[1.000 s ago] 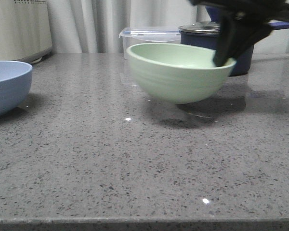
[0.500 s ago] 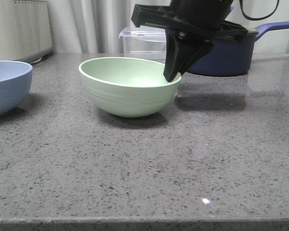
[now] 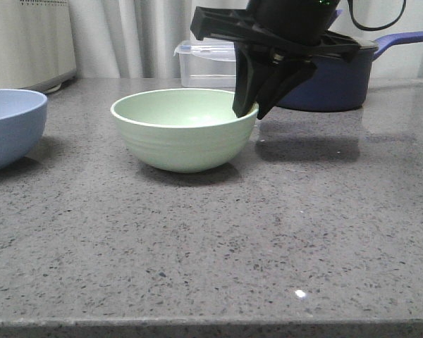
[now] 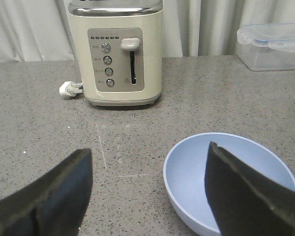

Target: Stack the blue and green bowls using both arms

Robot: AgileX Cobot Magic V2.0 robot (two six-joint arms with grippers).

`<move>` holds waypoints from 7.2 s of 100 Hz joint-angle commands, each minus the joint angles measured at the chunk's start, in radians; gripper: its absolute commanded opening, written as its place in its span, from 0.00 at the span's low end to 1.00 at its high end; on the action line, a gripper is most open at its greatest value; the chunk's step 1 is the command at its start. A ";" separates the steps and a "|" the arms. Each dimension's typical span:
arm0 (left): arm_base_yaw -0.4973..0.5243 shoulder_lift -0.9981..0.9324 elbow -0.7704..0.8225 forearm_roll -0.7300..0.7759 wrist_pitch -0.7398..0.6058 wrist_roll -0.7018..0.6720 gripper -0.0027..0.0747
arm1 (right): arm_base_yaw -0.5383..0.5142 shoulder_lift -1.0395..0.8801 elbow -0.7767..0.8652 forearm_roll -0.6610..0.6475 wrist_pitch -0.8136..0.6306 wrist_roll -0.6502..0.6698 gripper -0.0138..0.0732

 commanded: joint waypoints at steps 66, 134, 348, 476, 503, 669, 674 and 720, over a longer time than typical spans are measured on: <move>0.001 0.014 -0.037 -0.012 -0.080 0.001 0.65 | 0.021 -0.295 0.227 0.003 -0.099 -0.011 0.37; 0.001 0.014 -0.037 -0.012 -0.080 0.001 0.65 | 0.071 -0.236 0.285 0.055 -0.208 -0.011 0.07; 0.001 0.930 -0.590 -0.074 0.477 -0.086 0.01 | 0.071 -0.236 0.285 0.056 -0.205 -0.011 0.07; -0.485 1.227 -1.169 -0.154 0.774 -0.069 0.01 | 0.071 -0.236 0.285 0.056 -0.206 -0.011 0.07; -0.511 1.244 -1.170 -0.155 0.732 -0.067 0.01 | 0.071 -0.236 0.285 0.056 -0.206 -0.011 0.07; -0.274 0.801 -0.824 -0.003 0.563 -0.114 0.41 | -0.112 -0.448 0.363 -0.013 -0.148 -0.011 0.07; -0.247 0.759 -0.788 -0.003 0.544 -0.114 0.41 | -0.143 -0.468 0.383 -0.020 -0.149 -0.011 0.07; -0.087 0.438 -0.455 0.047 0.404 -0.114 0.15 | -0.342 -0.724 0.585 -0.093 -0.192 -0.011 0.07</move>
